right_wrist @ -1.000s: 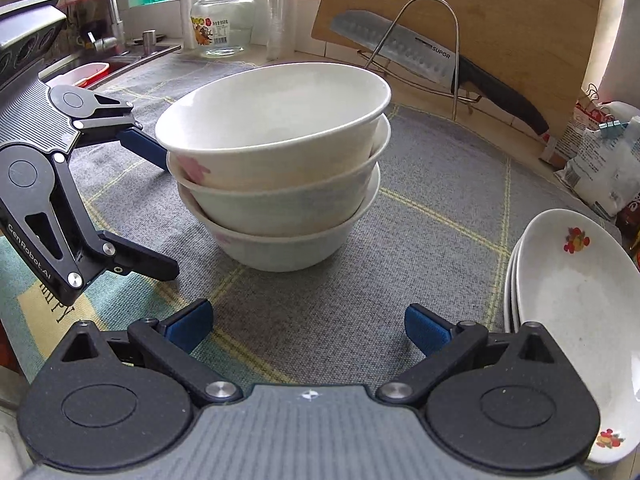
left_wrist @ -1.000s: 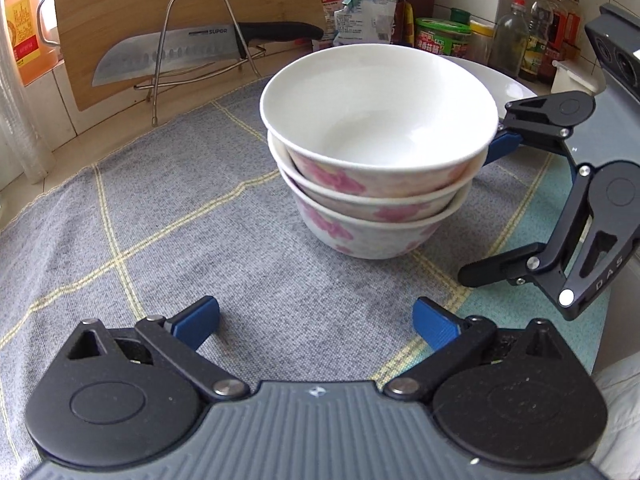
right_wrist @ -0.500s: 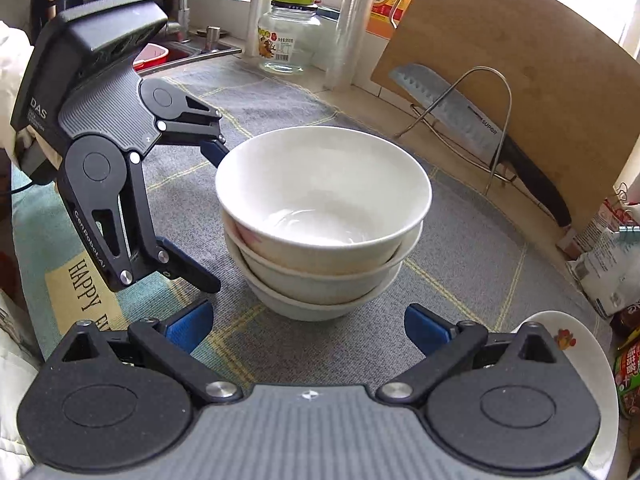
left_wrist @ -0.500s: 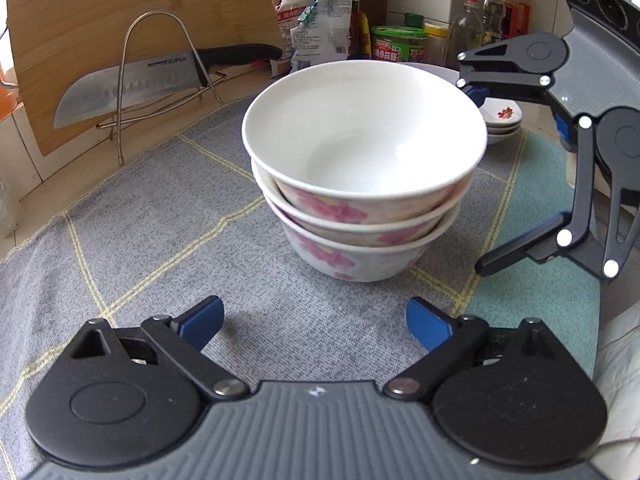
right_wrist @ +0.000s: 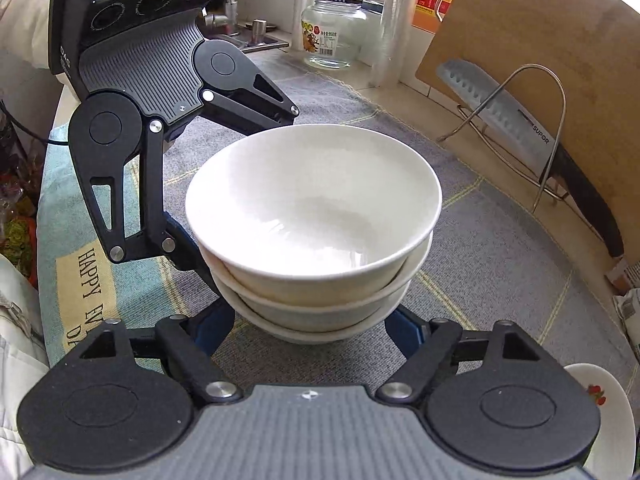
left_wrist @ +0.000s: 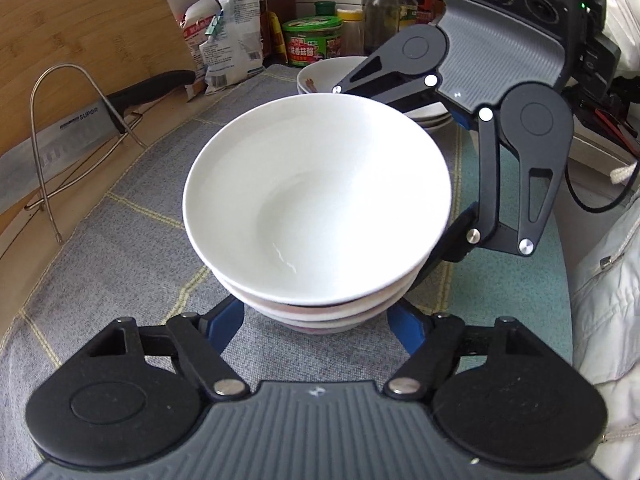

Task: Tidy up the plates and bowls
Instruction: 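Lift the bowl stack with both tools and carry it over the plate stack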

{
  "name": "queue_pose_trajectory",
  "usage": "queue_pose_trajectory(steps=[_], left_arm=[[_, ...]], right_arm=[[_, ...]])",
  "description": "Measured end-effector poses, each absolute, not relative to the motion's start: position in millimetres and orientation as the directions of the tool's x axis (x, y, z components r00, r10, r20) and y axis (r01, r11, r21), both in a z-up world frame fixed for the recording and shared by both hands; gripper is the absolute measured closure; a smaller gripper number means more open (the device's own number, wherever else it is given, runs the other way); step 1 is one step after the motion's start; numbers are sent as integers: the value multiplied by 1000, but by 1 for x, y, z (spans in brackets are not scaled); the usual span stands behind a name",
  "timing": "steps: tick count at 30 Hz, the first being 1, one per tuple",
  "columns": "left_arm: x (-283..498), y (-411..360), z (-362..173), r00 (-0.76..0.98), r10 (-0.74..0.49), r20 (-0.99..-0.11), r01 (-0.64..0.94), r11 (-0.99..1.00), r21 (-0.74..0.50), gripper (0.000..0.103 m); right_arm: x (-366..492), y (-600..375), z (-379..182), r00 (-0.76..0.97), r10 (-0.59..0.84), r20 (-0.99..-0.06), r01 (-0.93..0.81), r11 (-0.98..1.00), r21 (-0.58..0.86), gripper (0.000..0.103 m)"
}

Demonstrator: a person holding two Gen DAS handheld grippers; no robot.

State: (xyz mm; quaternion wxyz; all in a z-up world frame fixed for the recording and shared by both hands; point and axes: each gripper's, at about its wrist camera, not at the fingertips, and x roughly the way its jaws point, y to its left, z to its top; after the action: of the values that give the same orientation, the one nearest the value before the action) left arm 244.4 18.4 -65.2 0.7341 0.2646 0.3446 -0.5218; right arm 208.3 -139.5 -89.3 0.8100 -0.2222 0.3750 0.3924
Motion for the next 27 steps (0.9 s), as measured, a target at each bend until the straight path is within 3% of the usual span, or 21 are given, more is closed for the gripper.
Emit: queue_pose_trajectory(steps=[15, 27], left_arm=[[255, 8, -61, 119, -554, -824, 988, 149, 42, 25], [249, 3, -55, 165, -557, -814, 985, 134, 109, 25]], right_arm=[[214, -146, -87, 340, 493, -801, -843, 537, -28, 18], [215, -146, -85, 356, 478, -803, -826, 563, -31, 19]])
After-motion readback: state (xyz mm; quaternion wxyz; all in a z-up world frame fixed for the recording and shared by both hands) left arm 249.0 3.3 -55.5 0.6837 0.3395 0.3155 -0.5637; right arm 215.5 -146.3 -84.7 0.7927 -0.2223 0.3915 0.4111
